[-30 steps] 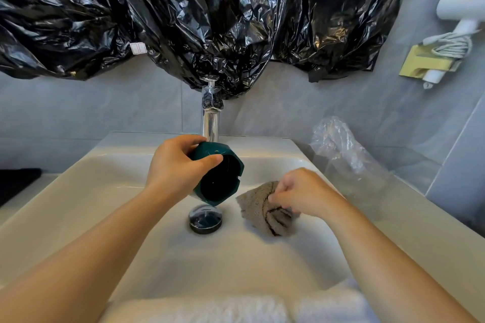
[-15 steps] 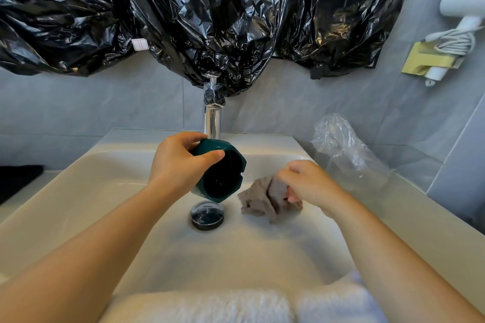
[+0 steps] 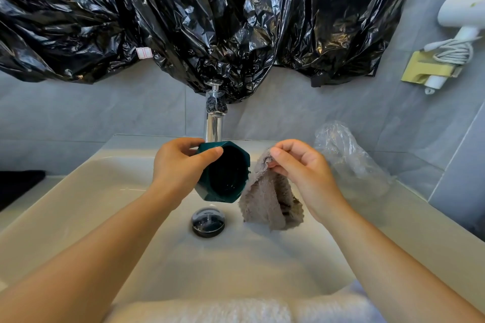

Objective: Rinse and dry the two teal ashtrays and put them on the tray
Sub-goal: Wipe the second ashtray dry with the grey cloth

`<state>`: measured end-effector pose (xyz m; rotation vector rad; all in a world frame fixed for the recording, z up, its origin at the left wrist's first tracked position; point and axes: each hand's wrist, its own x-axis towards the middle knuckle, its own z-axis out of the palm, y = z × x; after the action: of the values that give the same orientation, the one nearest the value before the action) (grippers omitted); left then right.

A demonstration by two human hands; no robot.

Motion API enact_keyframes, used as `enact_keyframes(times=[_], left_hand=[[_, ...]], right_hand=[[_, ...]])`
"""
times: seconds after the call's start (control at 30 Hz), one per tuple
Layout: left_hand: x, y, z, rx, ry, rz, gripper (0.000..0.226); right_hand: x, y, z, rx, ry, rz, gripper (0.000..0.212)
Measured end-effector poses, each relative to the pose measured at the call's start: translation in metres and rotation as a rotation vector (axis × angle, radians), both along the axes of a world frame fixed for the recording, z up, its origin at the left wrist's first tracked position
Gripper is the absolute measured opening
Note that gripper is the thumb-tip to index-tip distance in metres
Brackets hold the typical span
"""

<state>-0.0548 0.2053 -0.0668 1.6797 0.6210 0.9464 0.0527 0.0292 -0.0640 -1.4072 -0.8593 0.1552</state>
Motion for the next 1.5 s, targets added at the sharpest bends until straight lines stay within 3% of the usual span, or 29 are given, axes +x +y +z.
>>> enact_keyframes(times=[0.2,0.33,0.43,0.7,0.83,0.97,1.03,1.1,1.2,1.3,1.4,1.5], left_hand=[[0.001,-0.003,-0.001,-0.051,0.002,-0.047,0.041],[0.001,-0.001,0.001,-0.125,-0.026,-0.046,0.033],[0.001,-0.002,0.000,-0.075,-0.003,-0.029,0.034],[0.001,-0.007,-0.003,-0.025,0.054,-0.053,0.045],[0.000,-0.006,-0.002,-0.024,0.044,-0.062,0.043],[0.003,-0.006,-0.005,-0.134,0.036,-0.077,0.048],[0.003,-0.006,-0.005,-0.160,0.022,-0.085,0.048],[0.003,-0.007,-0.005,-0.150,0.008,-0.086,0.047],[0.003,-0.006,-0.005,-0.155,0.007,-0.078,0.046],[0.004,-0.006,-0.006,-0.158,0.009,-0.076,0.047],[0.004,-0.007,-0.008,-0.137,0.014,-0.058,0.050],[0.004,-0.010,-0.010,-0.119,-0.002,-0.044,0.052]], right_hand=[[-0.003,0.003,-0.003,0.023,-0.078,0.073,0.007],[-0.003,0.004,-0.012,-0.276,-0.367,0.042,0.028],[-0.002,0.008,-0.019,-0.486,-0.592,-0.037,0.043],[-0.002,0.010,-0.021,-0.628,-0.821,-0.056,0.060],[-0.001,0.011,-0.021,-0.676,-0.751,-0.079,0.060],[-0.004,0.014,-0.019,-0.414,-0.718,-0.265,0.051],[-0.004,0.015,-0.022,-0.381,-0.626,-0.381,0.049],[0.003,0.015,-0.025,-0.498,-0.427,-0.431,0.052],[0.014,0.018,-0.032,-0.557,-0.156,-0.286,0.037],[0.015,0.020,-0.030,-0.434,-0.214,-0.245,0.038],[0.007,0.021,-0.023,-0.237,-0.147,-0.234,0.037],[-0.004,0.025,-0.027,-0.337,-0.221,-0.108,0.034]])
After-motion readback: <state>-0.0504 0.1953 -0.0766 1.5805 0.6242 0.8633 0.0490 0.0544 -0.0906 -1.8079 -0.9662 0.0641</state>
